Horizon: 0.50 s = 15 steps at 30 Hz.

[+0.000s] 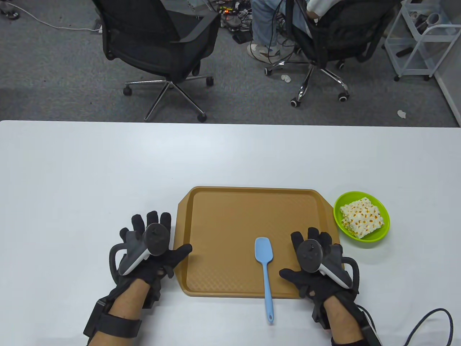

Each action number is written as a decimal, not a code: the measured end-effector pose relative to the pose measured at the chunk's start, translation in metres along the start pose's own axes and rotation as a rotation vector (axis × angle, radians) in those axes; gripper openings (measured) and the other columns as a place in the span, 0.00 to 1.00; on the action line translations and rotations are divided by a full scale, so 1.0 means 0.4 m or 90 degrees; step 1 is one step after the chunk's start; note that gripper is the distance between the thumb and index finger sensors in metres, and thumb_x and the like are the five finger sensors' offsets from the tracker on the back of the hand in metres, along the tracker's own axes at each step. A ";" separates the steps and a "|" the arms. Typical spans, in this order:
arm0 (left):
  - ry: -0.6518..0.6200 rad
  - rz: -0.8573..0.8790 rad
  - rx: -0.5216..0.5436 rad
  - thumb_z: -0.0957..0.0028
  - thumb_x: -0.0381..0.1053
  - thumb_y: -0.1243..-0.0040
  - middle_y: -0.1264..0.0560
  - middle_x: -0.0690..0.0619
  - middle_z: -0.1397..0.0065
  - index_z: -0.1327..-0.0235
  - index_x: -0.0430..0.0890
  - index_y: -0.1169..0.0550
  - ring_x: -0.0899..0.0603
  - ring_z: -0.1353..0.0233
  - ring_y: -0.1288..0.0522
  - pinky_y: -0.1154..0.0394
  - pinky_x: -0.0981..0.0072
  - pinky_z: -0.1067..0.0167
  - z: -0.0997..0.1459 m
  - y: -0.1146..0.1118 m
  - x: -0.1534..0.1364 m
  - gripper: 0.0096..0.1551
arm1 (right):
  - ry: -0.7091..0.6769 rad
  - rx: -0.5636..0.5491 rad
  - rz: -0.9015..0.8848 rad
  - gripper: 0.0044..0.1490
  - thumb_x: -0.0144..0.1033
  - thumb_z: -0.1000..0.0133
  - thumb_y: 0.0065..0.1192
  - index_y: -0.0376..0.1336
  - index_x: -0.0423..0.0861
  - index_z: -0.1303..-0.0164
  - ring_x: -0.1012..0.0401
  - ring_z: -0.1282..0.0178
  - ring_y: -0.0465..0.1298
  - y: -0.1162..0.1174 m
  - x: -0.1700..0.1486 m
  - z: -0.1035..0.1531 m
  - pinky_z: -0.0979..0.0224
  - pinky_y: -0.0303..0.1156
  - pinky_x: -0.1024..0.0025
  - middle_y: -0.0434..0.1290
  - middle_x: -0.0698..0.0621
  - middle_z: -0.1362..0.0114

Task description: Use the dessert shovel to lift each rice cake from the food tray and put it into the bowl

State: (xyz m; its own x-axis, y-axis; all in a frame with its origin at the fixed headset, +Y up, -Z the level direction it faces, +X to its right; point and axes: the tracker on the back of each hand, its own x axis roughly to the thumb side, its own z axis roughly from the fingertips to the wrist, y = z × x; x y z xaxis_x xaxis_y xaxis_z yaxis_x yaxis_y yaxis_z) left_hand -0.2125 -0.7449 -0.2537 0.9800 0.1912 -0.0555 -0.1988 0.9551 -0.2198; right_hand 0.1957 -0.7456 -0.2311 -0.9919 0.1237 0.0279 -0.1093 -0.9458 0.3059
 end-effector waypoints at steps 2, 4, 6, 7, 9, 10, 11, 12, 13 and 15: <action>0.001 0.000 0.000 0.61 0.84 0.48 0.57 0.45 0.11 0.21 0.56 0.54 0.26 0.16 0.62 0.61 0.21 0.30 0.001 0.001 -0.001 0.62 | 0.000 -0.001 0.001 0.62 0.71 0.60 0.54 0.31 0.61 0.24 0.37 0.18 0.32 0.000 0.002 0.003 0.26 0.35 0.33 0.28 0.44 0.17; 0.001 0.003 -0.002 0.61 0.84 0.48 0.57 0.44 0.11 0.21 0.56 0.53 0.26 0.16 0.61 0.61 0.21 0.30 0.002 0.000 -0.002 0.61 | -0.005 0.001 0.001 0.62 0.71 0.60 0.54 0.30 0.61 0.24 0.37 0.18 0.32 0.001 0.006 0.005 0.26 0.35 0.33 0.28 0.44 0.17; 0.002 0.008 -0.002 0.61 0.84 0.48 0.56 0.44 0.11 0.21 0.56 0.53 0.26 0.16 0.61 0.61 0.21 0.30 0.004 0.000 -0.004 0.61 | -0.007 0.003 0.003 0.62 0.71 0.60 0.54 0.31 0.61 0.24 0.37 0.18 0.33 0.003 0.010 0.005 0.26 0.35 0.33 0.28 0.44 0.17; 0.003 0.012 -0.003 0.61 0.84 0.48 0.56 0.44 0.11 0.21 0.56 0.53 0.26 0.16 0.61 0.61 0.21 0.30 0.005 0.001 -0.006 0.61 | -0.009 0.008 0.004 0.62 0.70 0.60 0.54 0.31 0.61 0.24 0.37 0.18 0.33 0.006 0.011 0.004 0.26 0.36 0.33 0.29 0.43 0.17; 0.002 0.026 -0.004 0.60 0.84 0.48 0.54 0.44 0.11 0.21 0.55 0.52 0.26 0.16 0.60 0.60 0.21 0.30 0.009 0.002 -0.008 0.61 | -0.009 0.013 0.003 0.61 0.70 0.60 0.54 0.31 0.60 0.24 0.37 0.17 0.34 0.010 0.013 0.003 0.26 0.36 0.33 0.29 0.43 0.17; 0.001 0.031 -0.005 0.60 0.83 0.48 0.54 0.44 0.11 0.21 0.55 0.52 0.26 0.16 0.59 0.60 0.21 0.30 0.011 0.003 -0.009 0.61 | -0.011 0.016 0.001 0.61 0.70 0.60 0.54 0.31 0.60 0.24 0.37 0.17 0.34 0.011 0.014 0.003 0.26 0.37 0.33 0.29 0.43 0.17; -0.001 0.037 -0.006 0.60 0.83 0.48 0.54 0.44 0.11 0.21 0.54 0.51 0.26 0.16 0.59 0.60 0.21 0.30 0.013 0.003 -0.008 0.61 | -0.012 0.019 -0.001 0.61 0.70 0.60 0.54 0.31 0.60 0.24 0.37 0.17 0.34 0.013 0.015 0.002 0.26 0.37 0.34 0.29 0.43 0.17; -0.001 0.038 -0.007 0.60 0.83 0.48 0.53 0.44 0.11 0.21 0.54 0.51 0.26 0.16 0.59 0.60 0.21 0.30 0.014 0.004 -0.008 0.61 | -0.011 0.019 -0.001 0.61 0.70 0.60 0.54 0.31 0.60 0.24 0.37 0.17 0.34 0.013 0.015 0.002 0.26 0.37 0.34 0.29 0.43 0.17; -0.001 0.038 -0.007 0.60 0.83 0.48 0.53 0.44 0.12 0.21 0.54 0.51 0.26 0.16 0.59 0.60 0.21 0.30 0.015 0.004 -0.007 0.61 | -0.011 0.020 0.001 0.61 0.70 0.60 0.54 0.31 0.60 0.24 0.37 0.17 0.34 0.012 0.016 0.003 0.25 0.37 0.34 0.30 0.43 0.17; -0.002 0.038 -0.007 0.60 0.83 0.48 0.53 0.44 0.12 0.21 0.54 0.51 0.26 0.16 0.59 0.60 0.21 0.30 0.016 0.003 -0.007 0.61 | -0.011 0.020 -0.001 0.61 0.70 0.60 0.54 0.31 0.60 0.24 0.37 0.17 0.35 0.012 0.015 0.003 0.25 0.37 0.34 0.30 0.43 0.17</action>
State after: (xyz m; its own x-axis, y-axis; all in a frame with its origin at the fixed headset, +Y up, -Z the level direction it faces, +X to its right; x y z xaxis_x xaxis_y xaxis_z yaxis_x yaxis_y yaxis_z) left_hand -0.2154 -0.7430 -0.2477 0.9663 0.2487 -0.0660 -0.2572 0.9395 -0.2263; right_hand 0.1894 -0.7490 -0.2284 -0.9905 0.1302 0.0434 -0.1083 -0.9358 0.3355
